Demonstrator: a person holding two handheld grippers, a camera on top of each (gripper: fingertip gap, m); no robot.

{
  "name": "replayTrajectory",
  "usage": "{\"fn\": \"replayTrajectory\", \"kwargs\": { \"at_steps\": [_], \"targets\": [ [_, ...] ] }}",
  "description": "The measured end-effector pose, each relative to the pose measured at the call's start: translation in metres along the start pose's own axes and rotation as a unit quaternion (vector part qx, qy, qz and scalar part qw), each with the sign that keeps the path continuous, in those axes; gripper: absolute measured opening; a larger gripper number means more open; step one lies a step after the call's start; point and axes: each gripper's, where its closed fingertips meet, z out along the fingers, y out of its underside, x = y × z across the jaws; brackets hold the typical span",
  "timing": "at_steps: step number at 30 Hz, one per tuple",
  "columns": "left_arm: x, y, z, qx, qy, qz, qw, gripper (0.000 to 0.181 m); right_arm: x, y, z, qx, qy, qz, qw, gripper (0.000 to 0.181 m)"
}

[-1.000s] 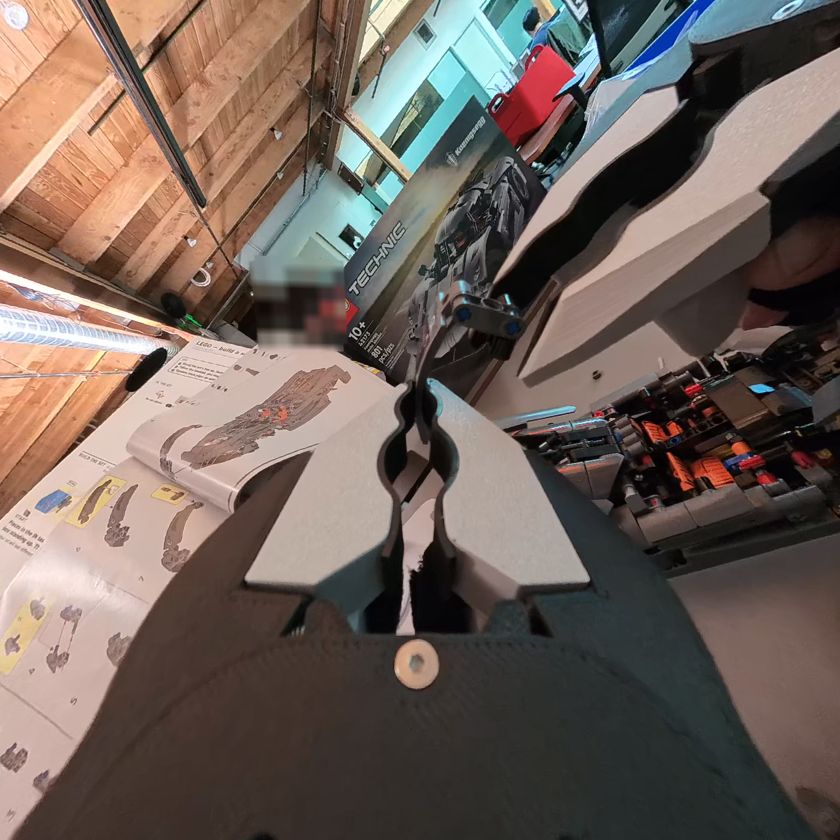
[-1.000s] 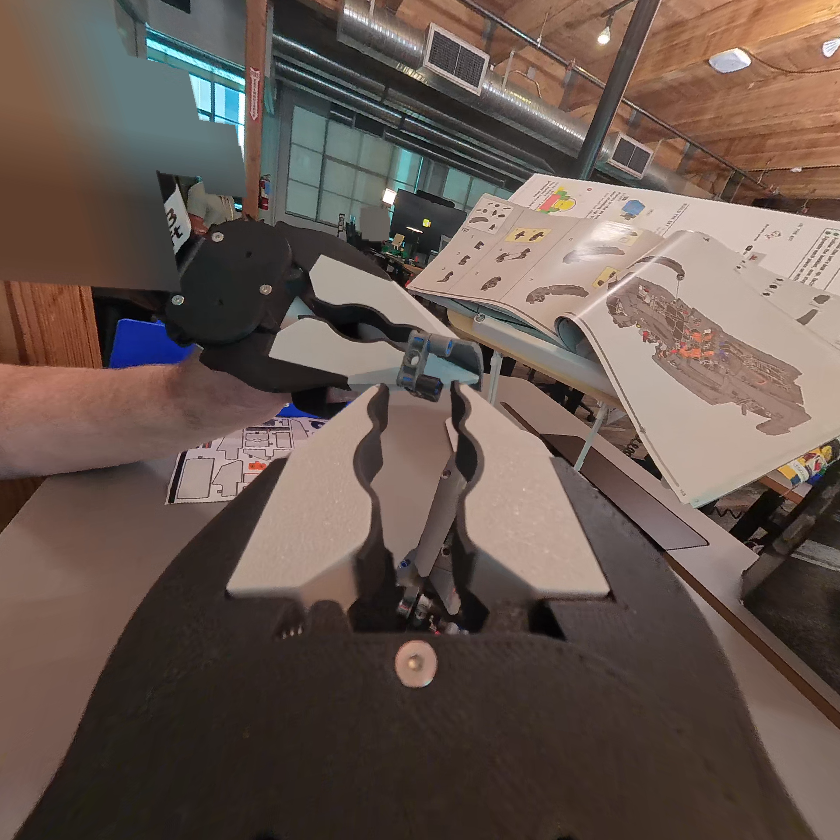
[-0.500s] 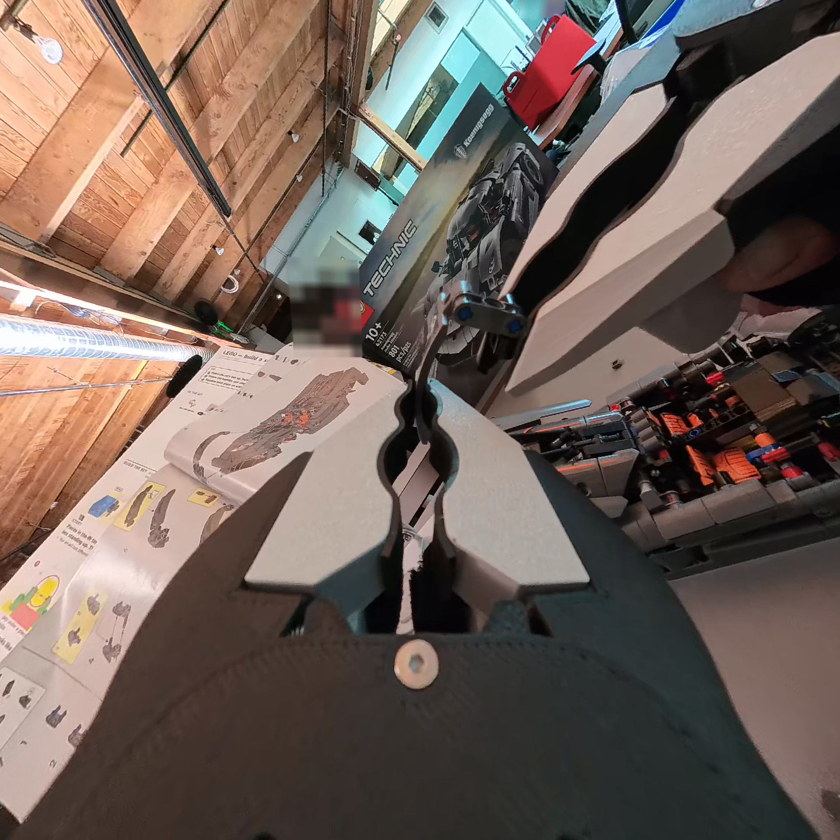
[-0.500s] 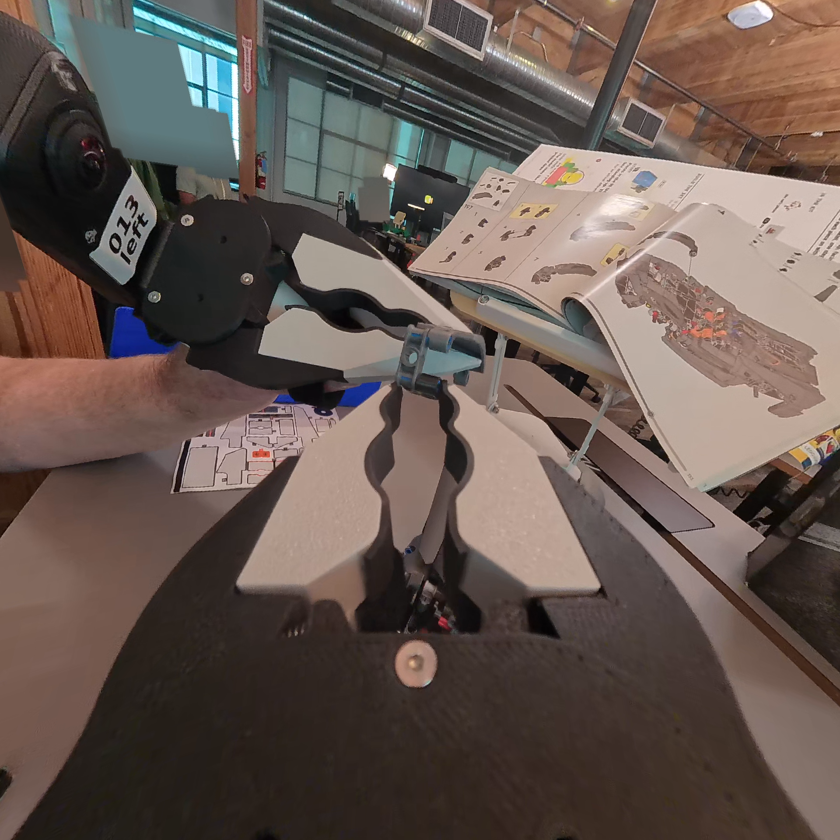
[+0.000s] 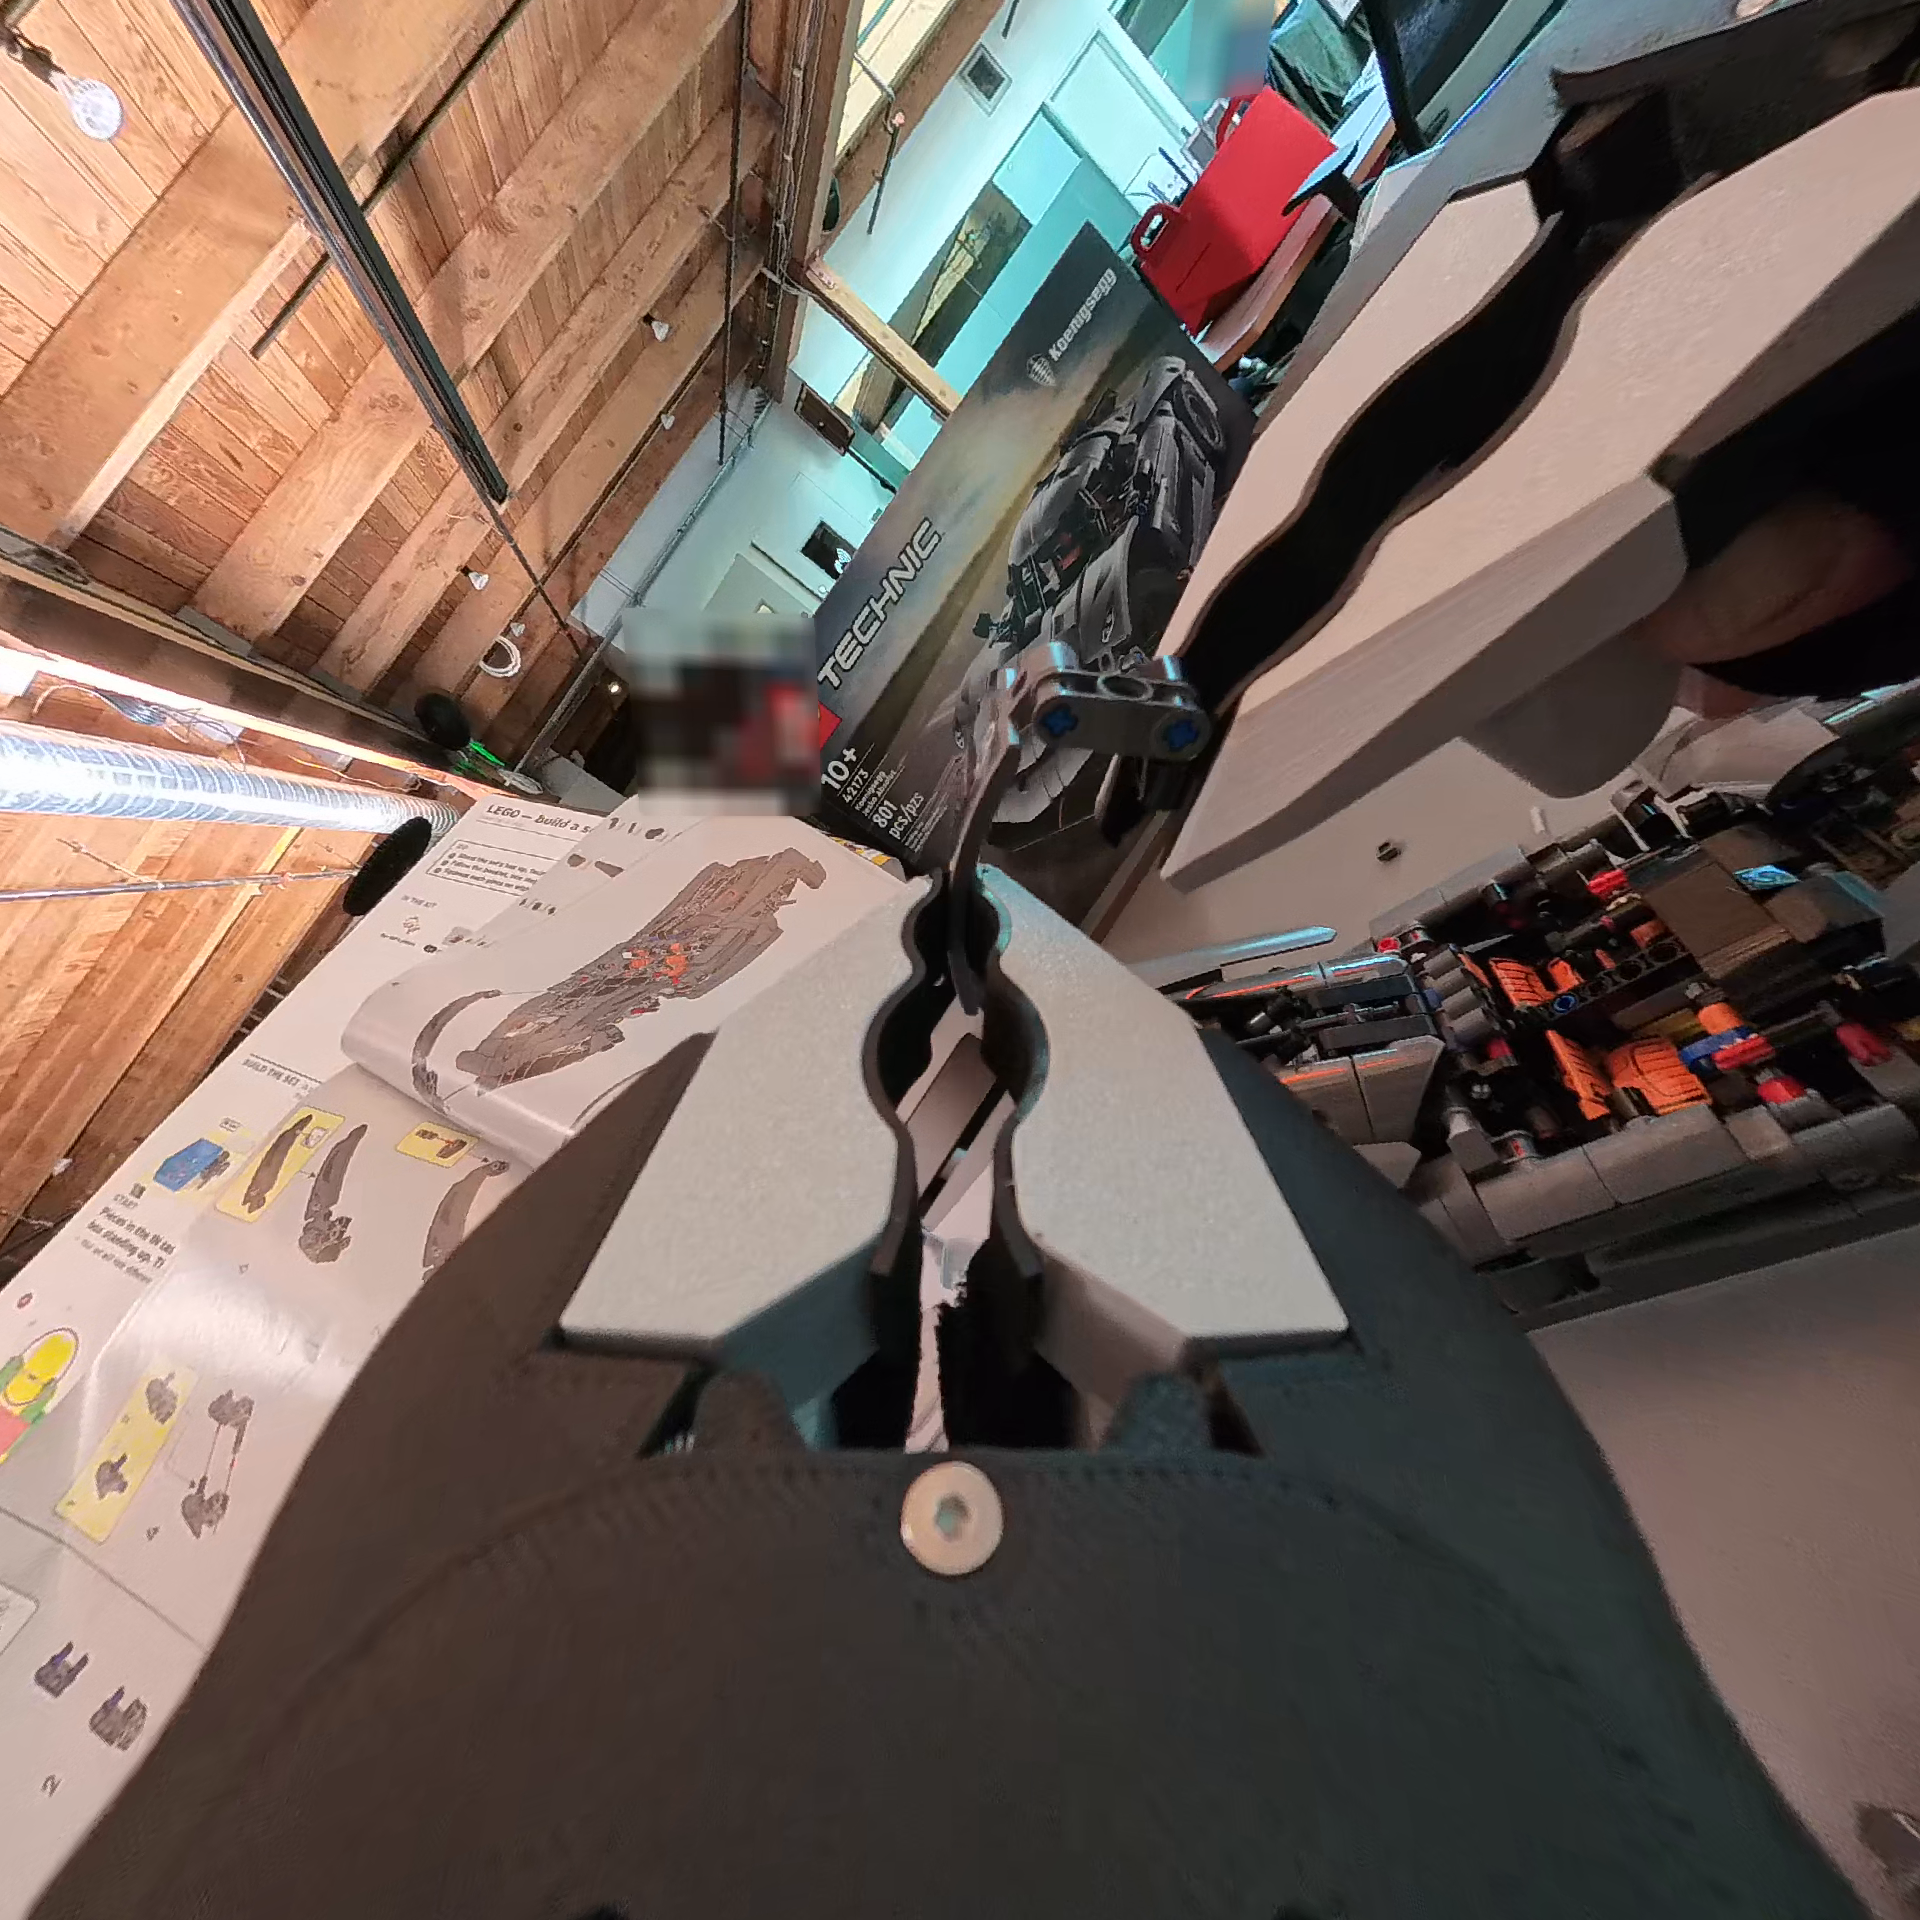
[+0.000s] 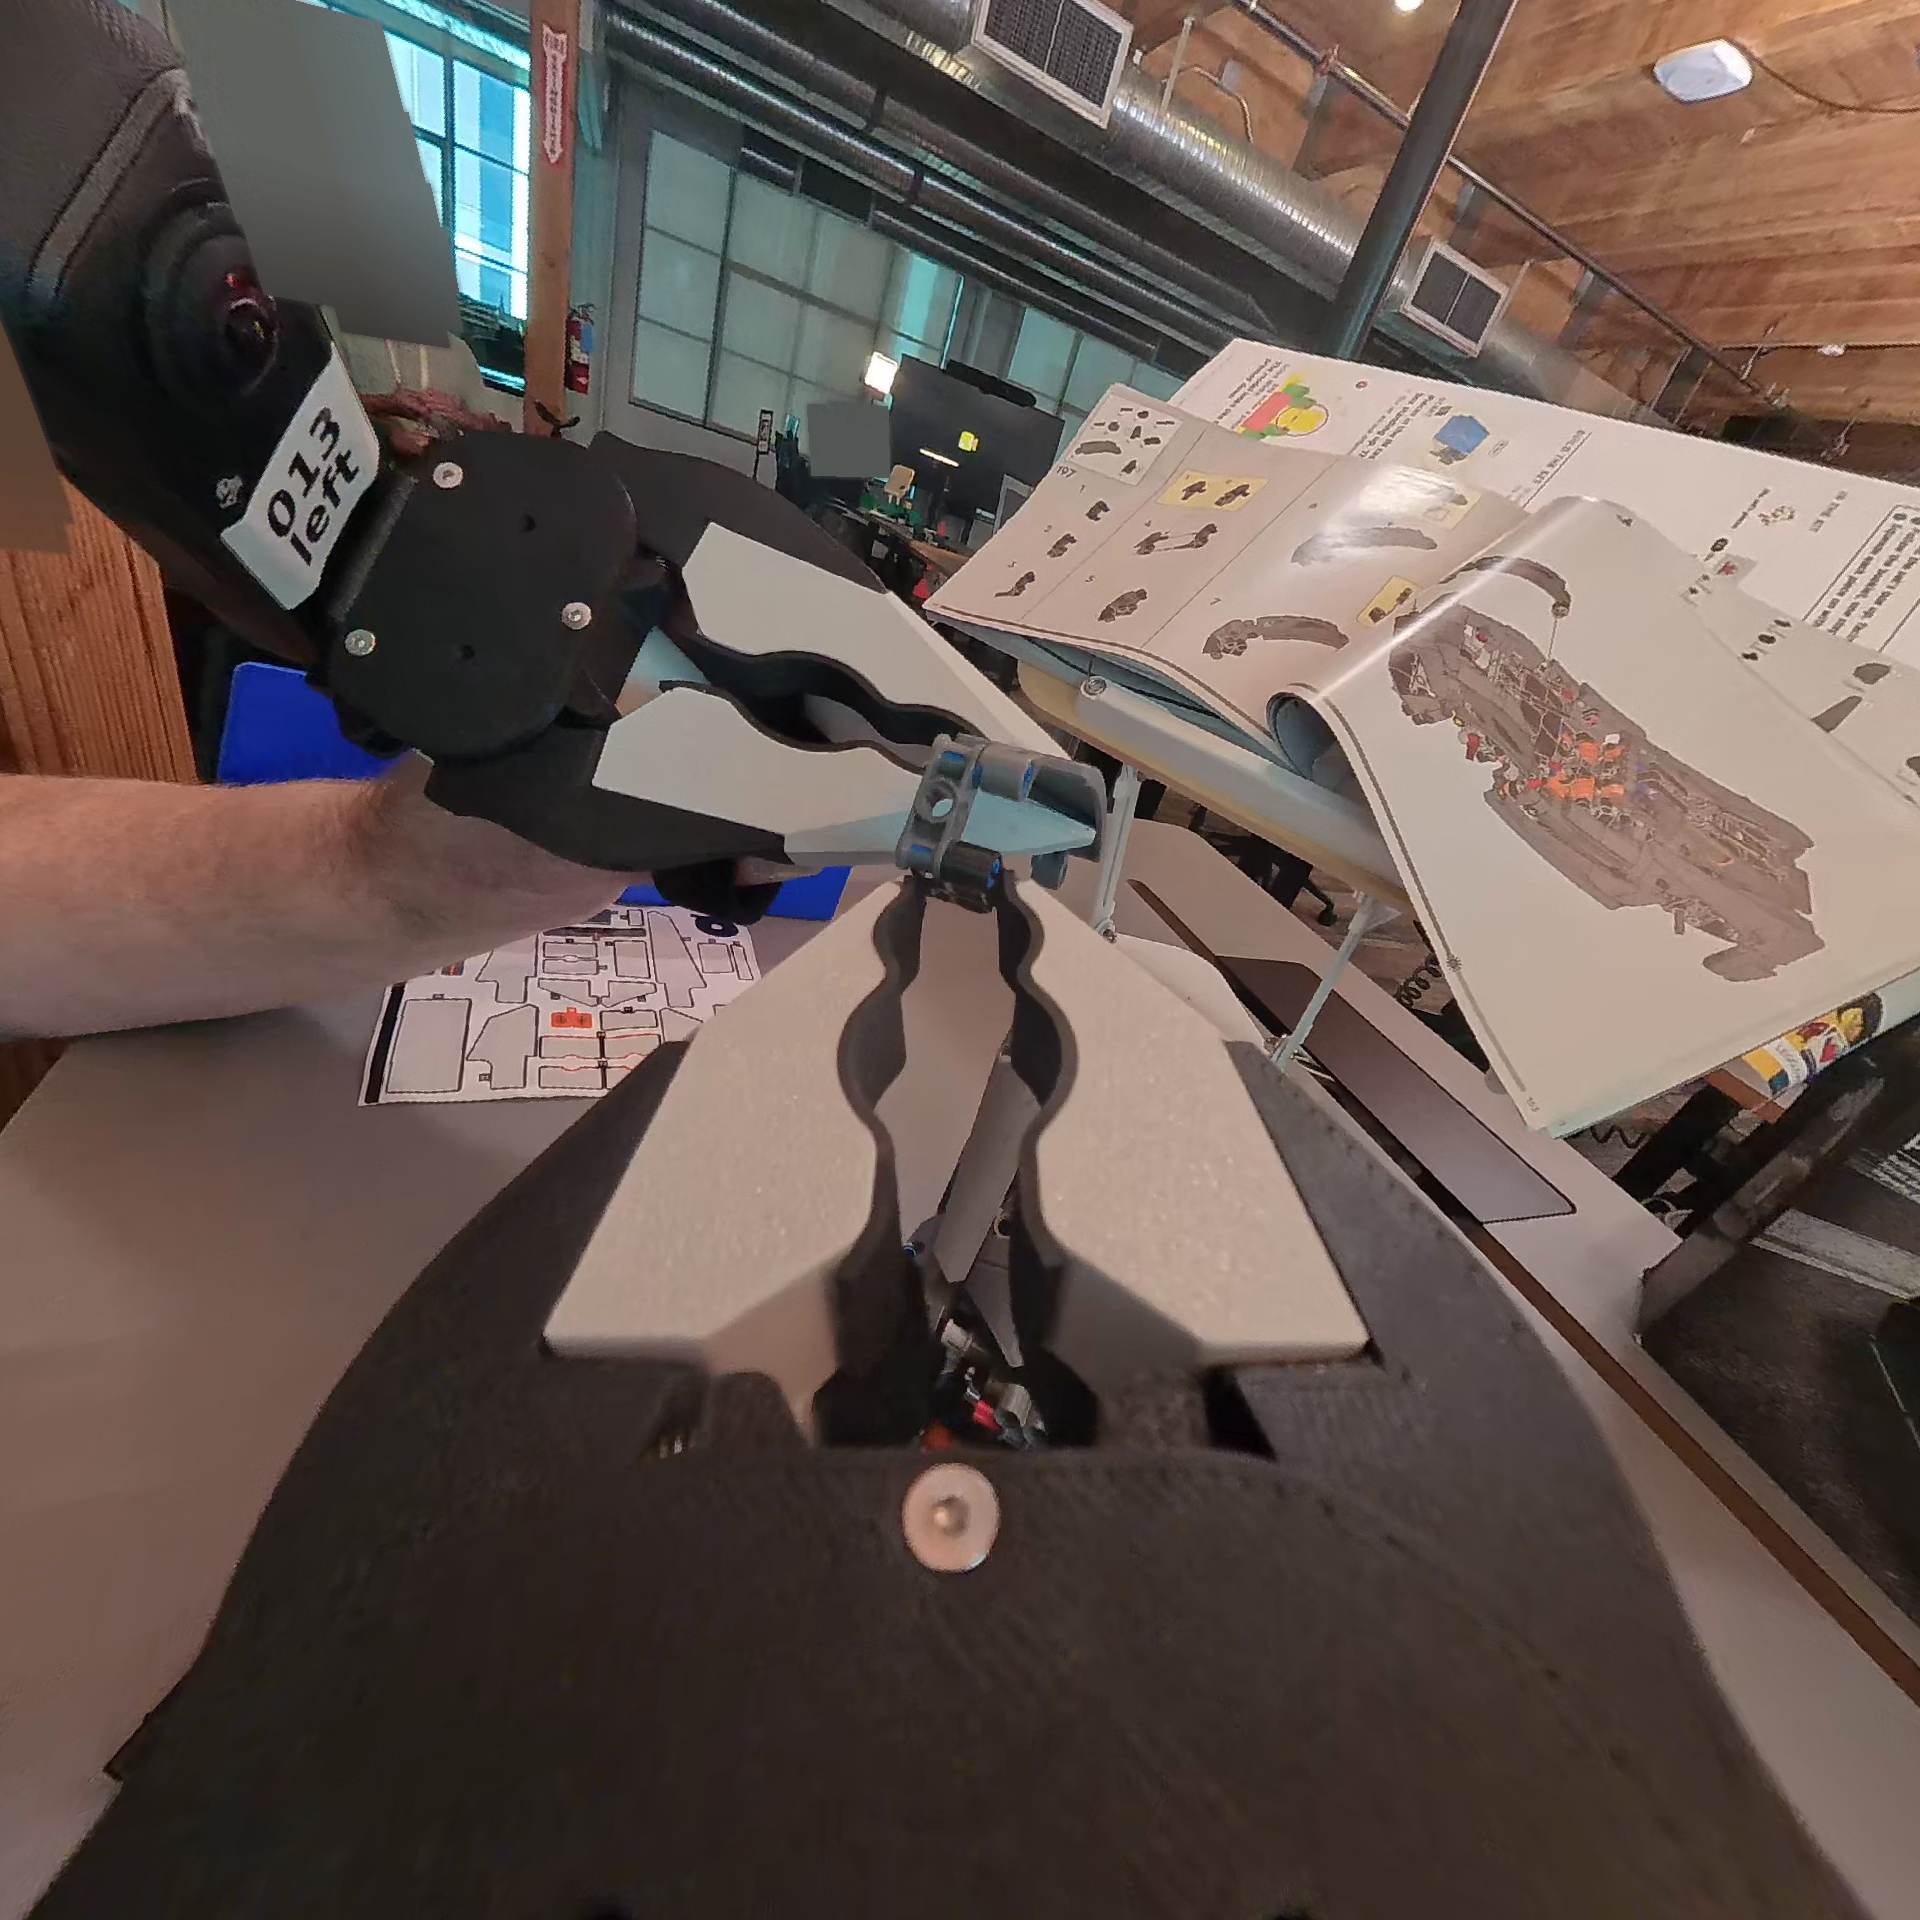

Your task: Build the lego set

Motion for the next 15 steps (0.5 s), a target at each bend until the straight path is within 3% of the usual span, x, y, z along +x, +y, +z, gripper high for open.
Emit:
{"fn": "replayTrajectory", "kwargs": {
  "at_steps": [15],
  "targets": [
    [0.0013,0.0006,0.0008,0.0,0.004,-0.005,1.0,0.0,0.0006,0.0003,0.0001,0.004,0.002,0.0,1.0,0.014]
  ]
}}
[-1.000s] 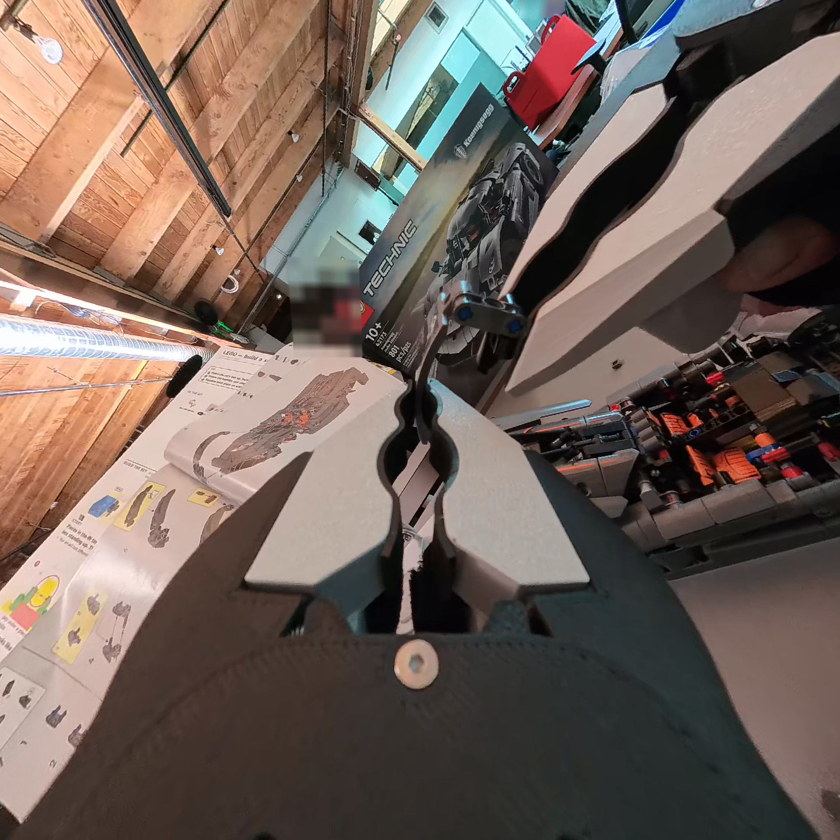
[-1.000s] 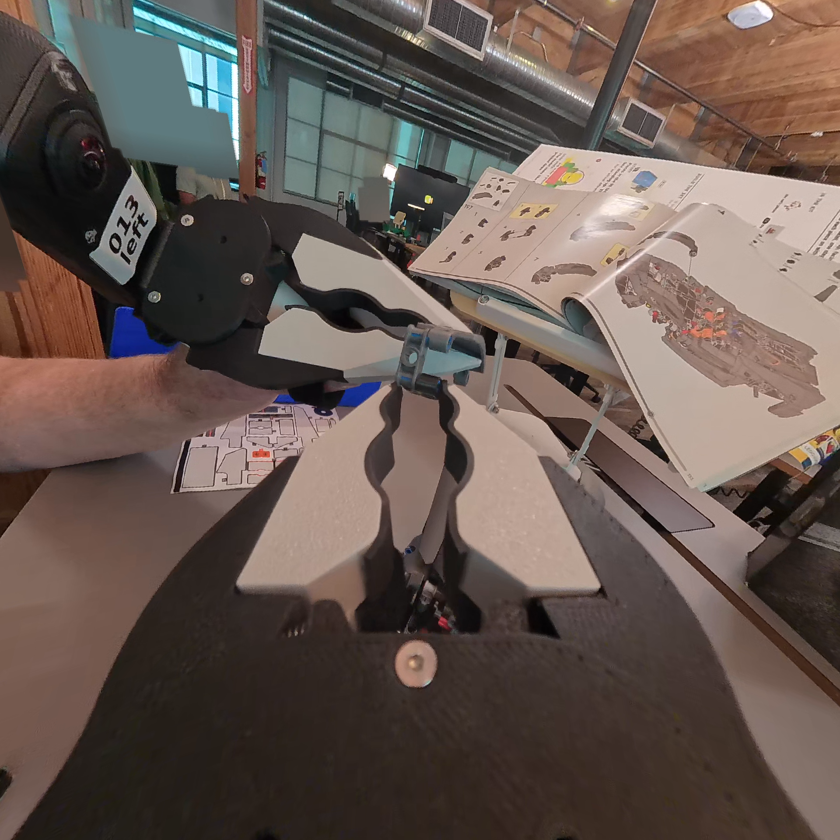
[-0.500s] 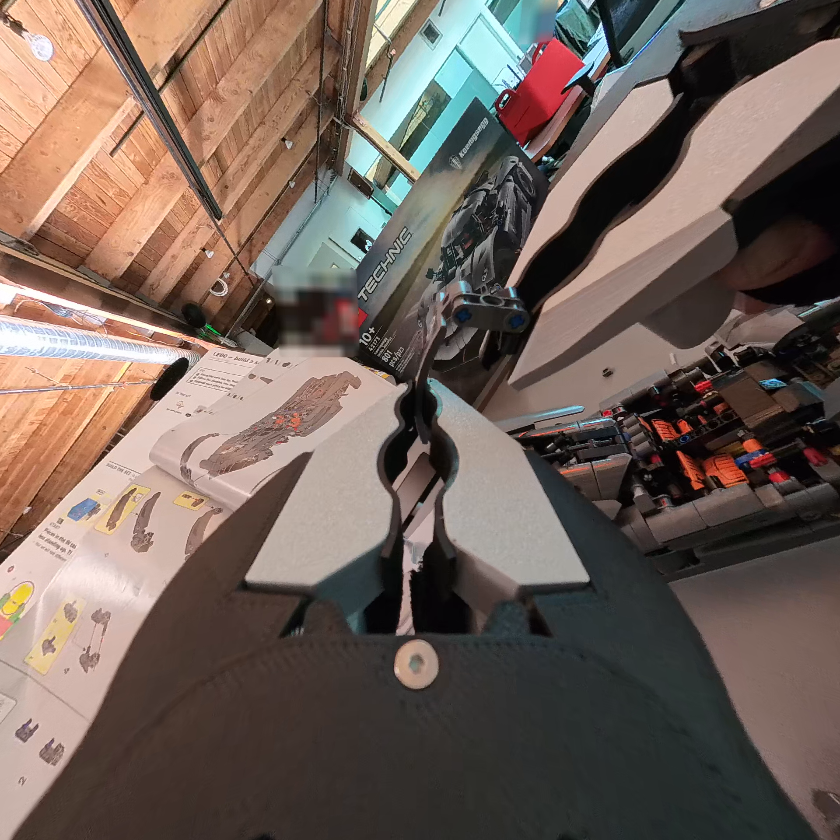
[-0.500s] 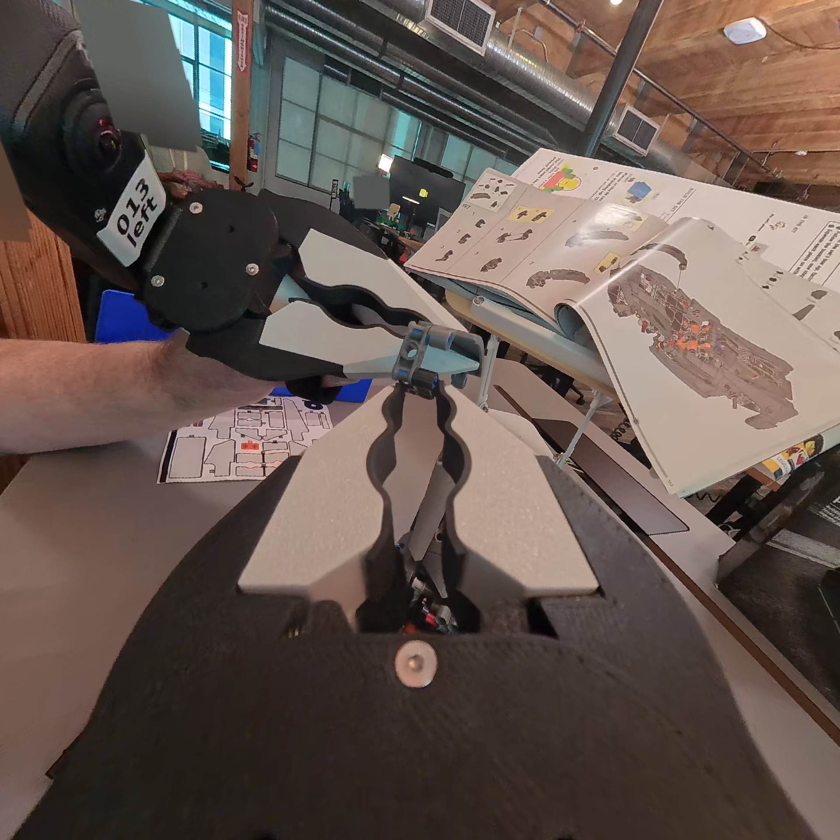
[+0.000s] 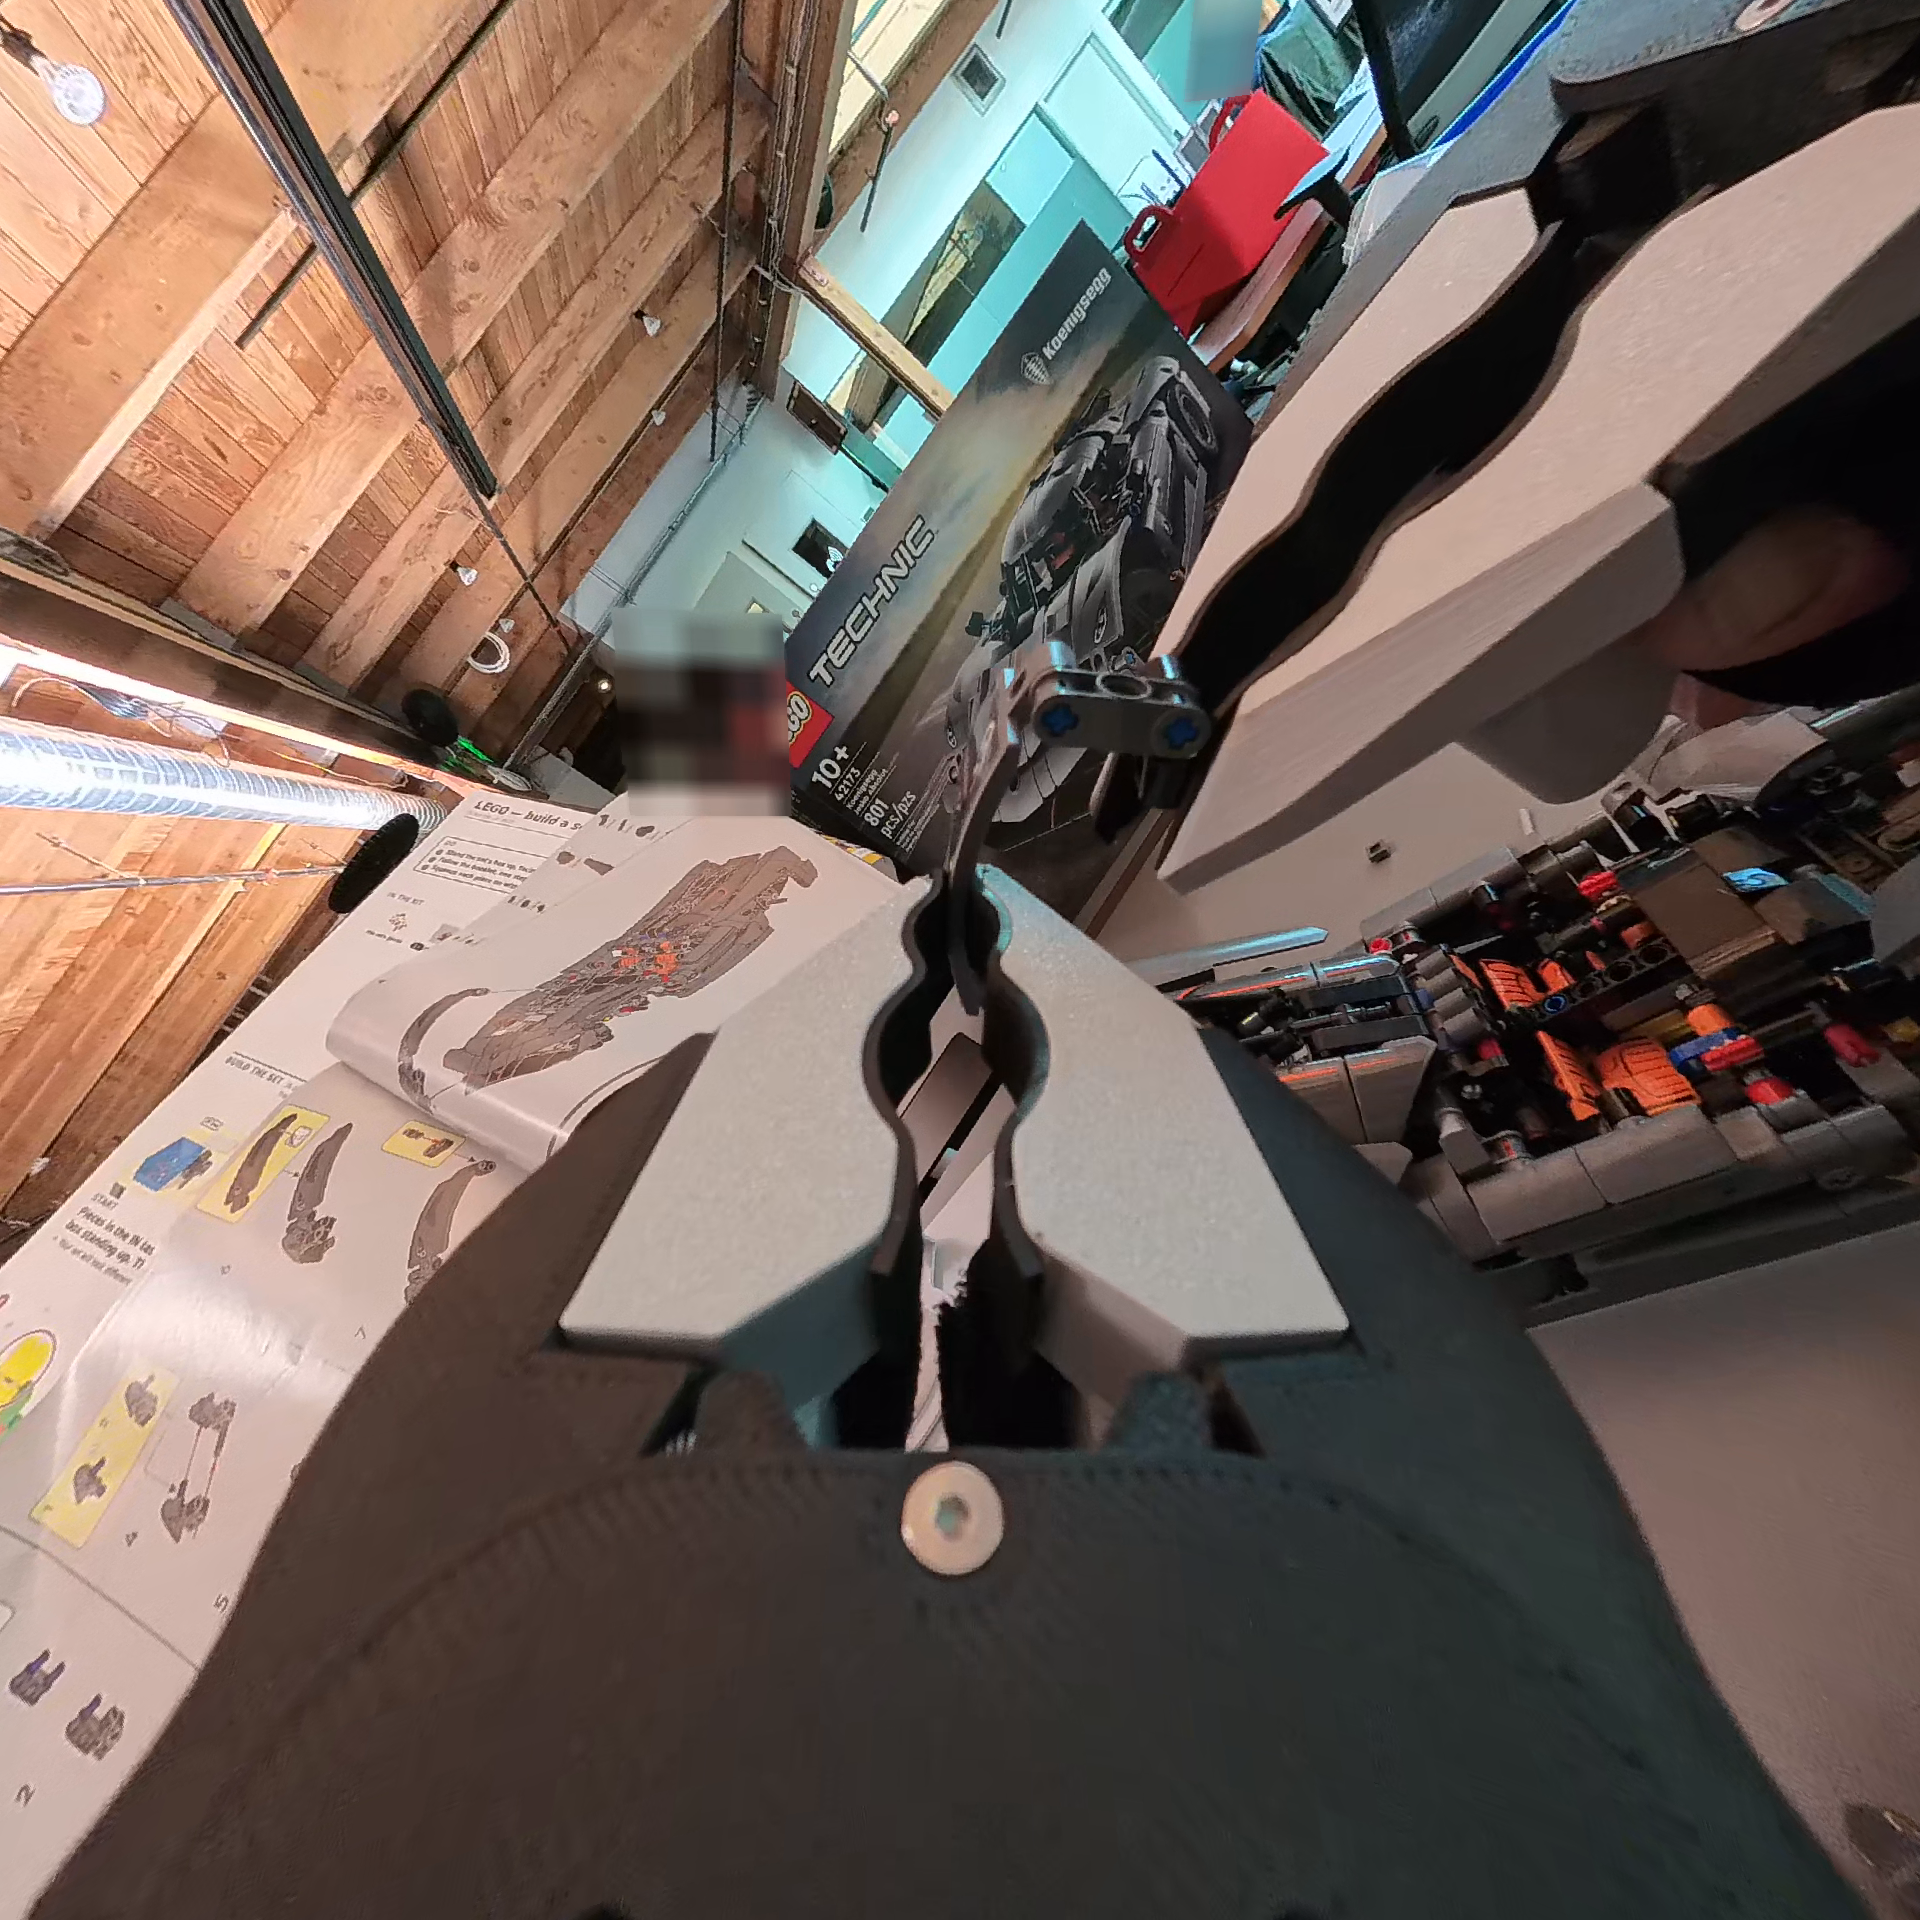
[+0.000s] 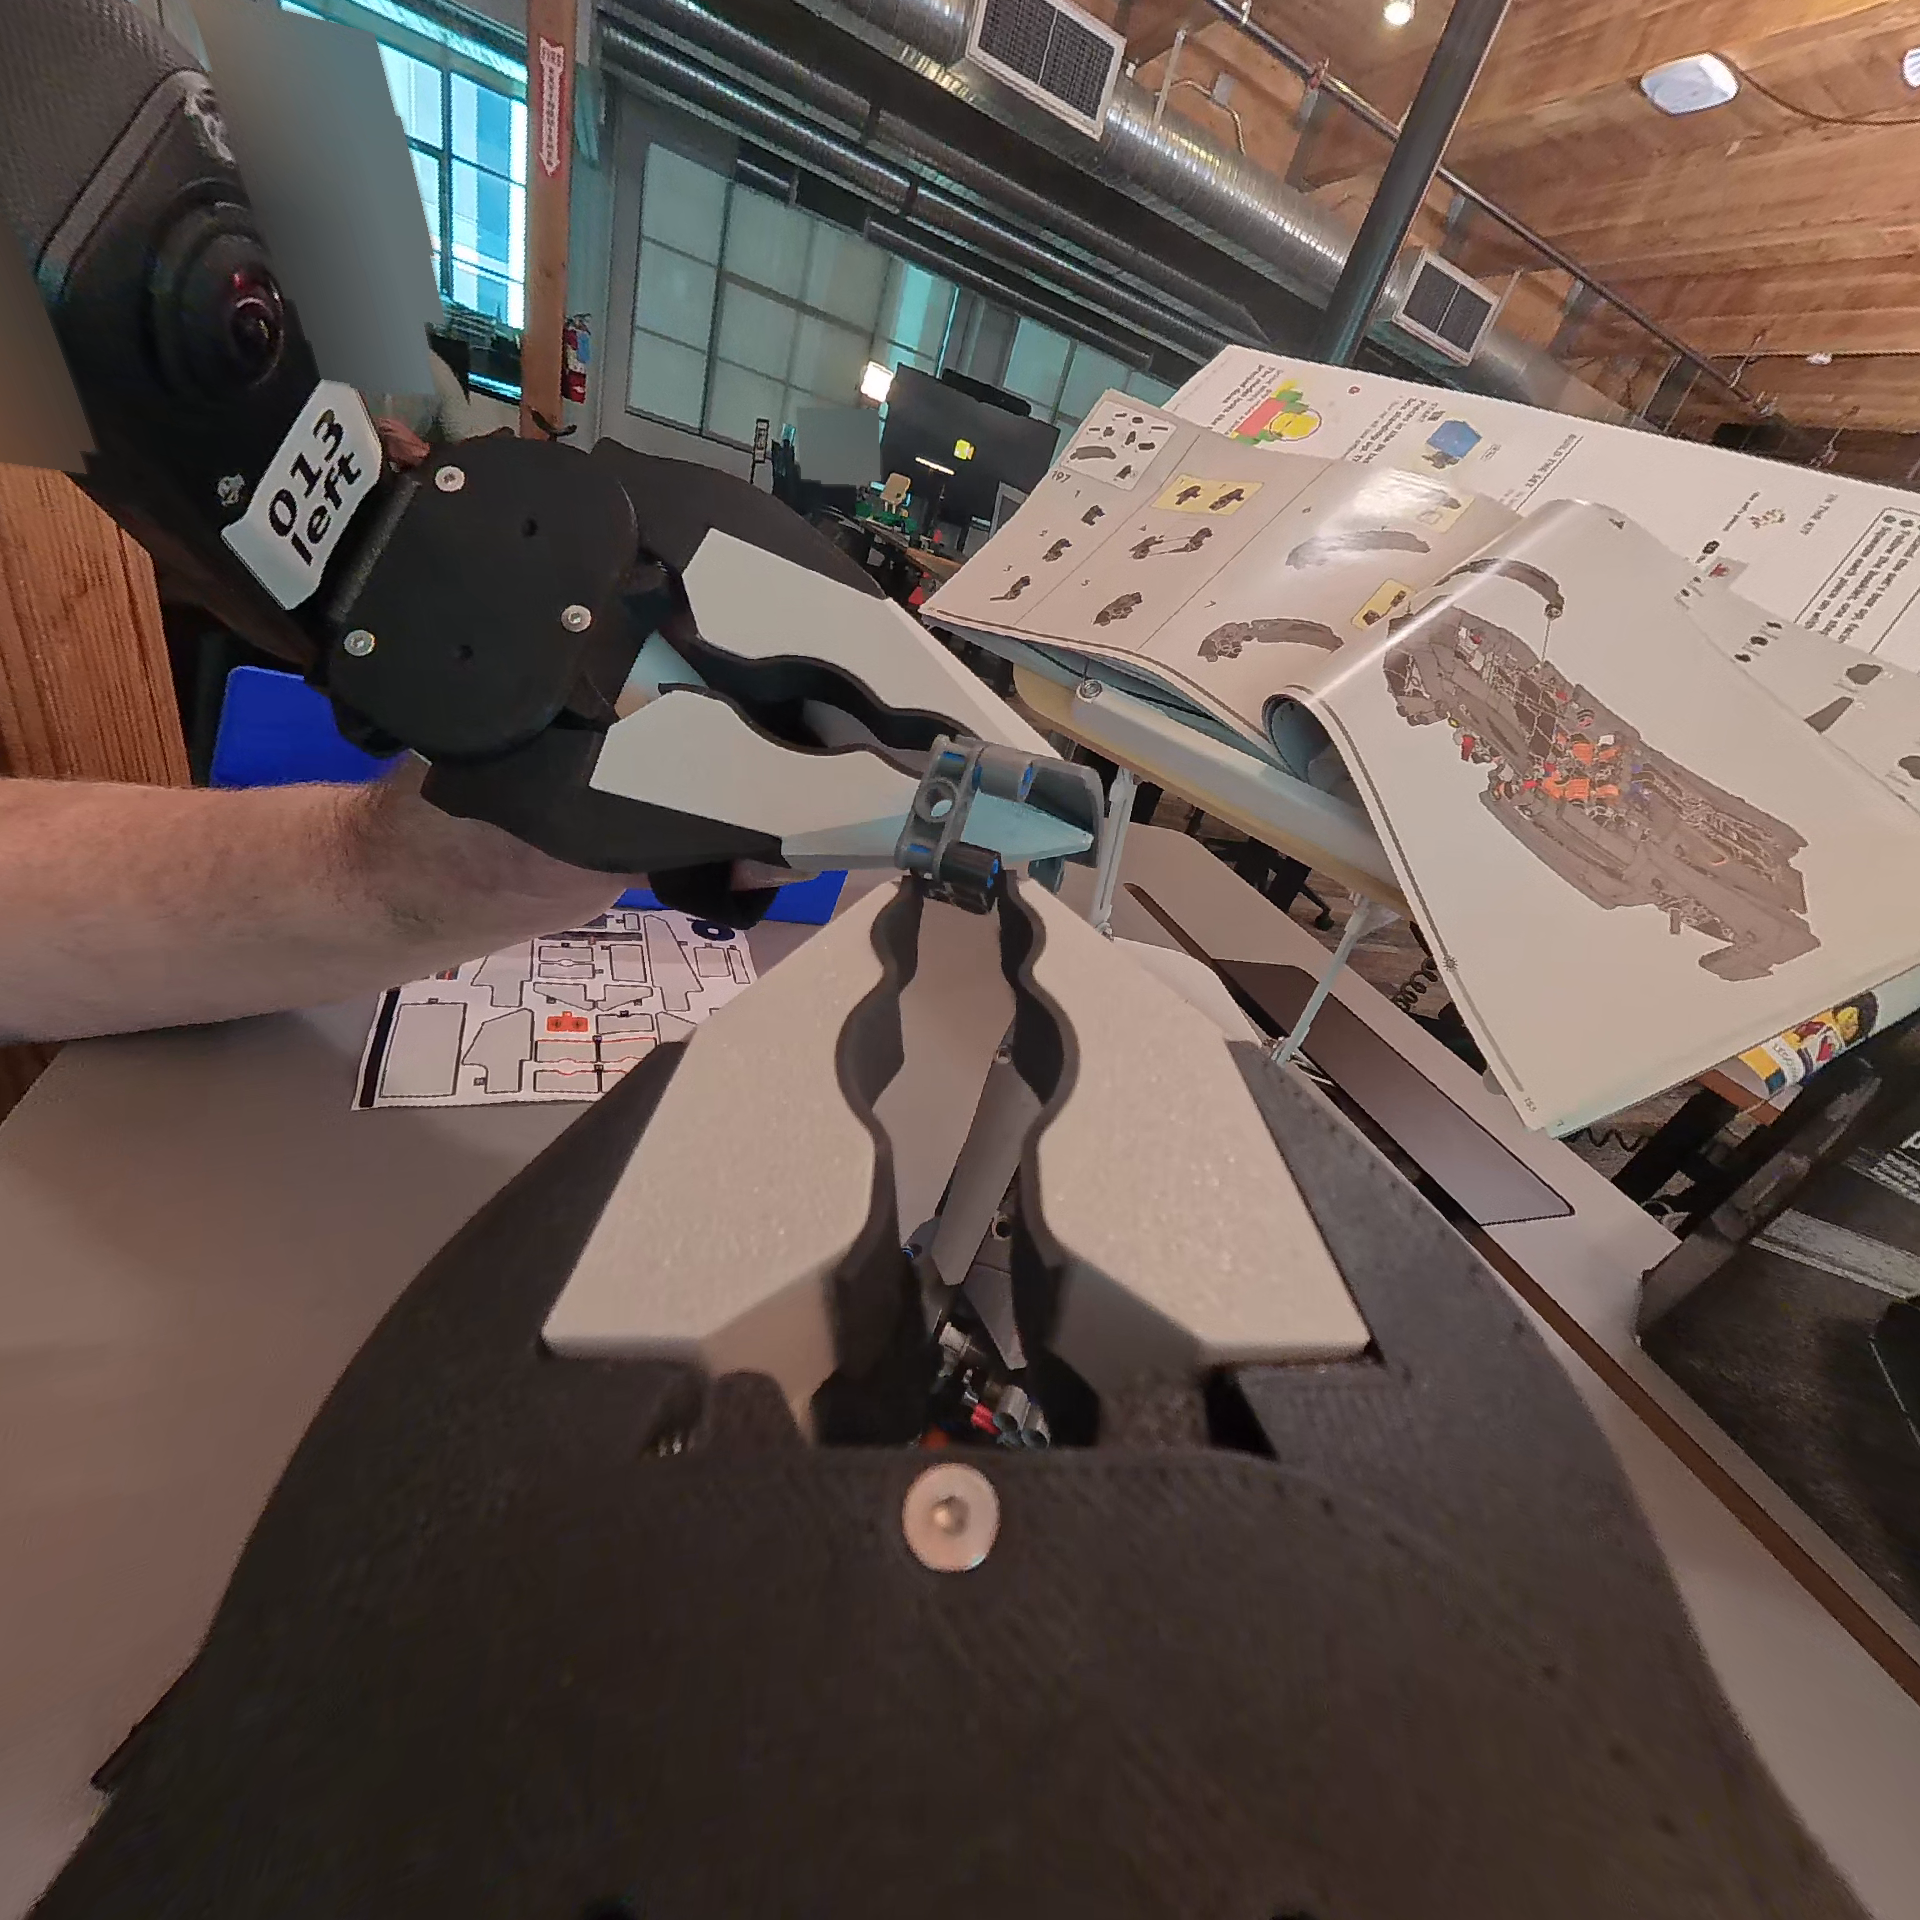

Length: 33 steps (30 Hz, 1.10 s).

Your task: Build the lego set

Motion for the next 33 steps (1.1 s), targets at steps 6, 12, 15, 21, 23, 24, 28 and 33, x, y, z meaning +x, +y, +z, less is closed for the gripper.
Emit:
{"fn": "replayTrajectory", "kwargs": {
  "at_steps": [6,12,15,21,23,24,28,33],
  "targets": [
    [0.0003,0.0,0.0001,0.0,0.001,-0.001,1.0,0.0,0.0,0.0001,0.0001,0.001,0.0,0.001,1.0,0.013],
    [0.0004,-0.0001,0.0,0.001,0.001,-0.003,1.0,0.0,0.0,0.0001,0.0002,0.001,-0.001,0.001,1.0,0.014],
    [0.0005,0.0,0.0001,0.0,0.002,-0.003,1.0,0.0,0.0,0.0004,0.0003,0.001,0.0,0.001,1.0,0.013],
    [0.0005,-0.0001,0.0001,0.001,0.002,-0.003,1.0,0.0,0.0,0.0003,0.0003,0.001,0.0,0.002,1.0,0.014],
    [0.0006,-0.0002,0.0,0.001,0.002,-0.004,1.0,0.0,0.0001,0.0003,0.0002,0.001,0.0,0.001,1.0,0.014],
    [0.0006,-0.0002,0.0001,0.001,0.002,-0.004,1.0,0.0,0.0001,0.0002,0.0003,0.001,0.0,0.002,1.0,0.013],
    [0.0008,-0.0001,0.0003,0.001,0.003,-0.005,1.0,0.0,0.0002,0.0006,0.0003,0.001,0.0,0.002,1.0,0.013],
    [0.0011,-0.0005,0.0002,0.002,0.004,-0.005,1.0,0.0,0.0003,0.0013,0.0006,0.0,0.0,0.002,1.0,0.013]
  ]
}}
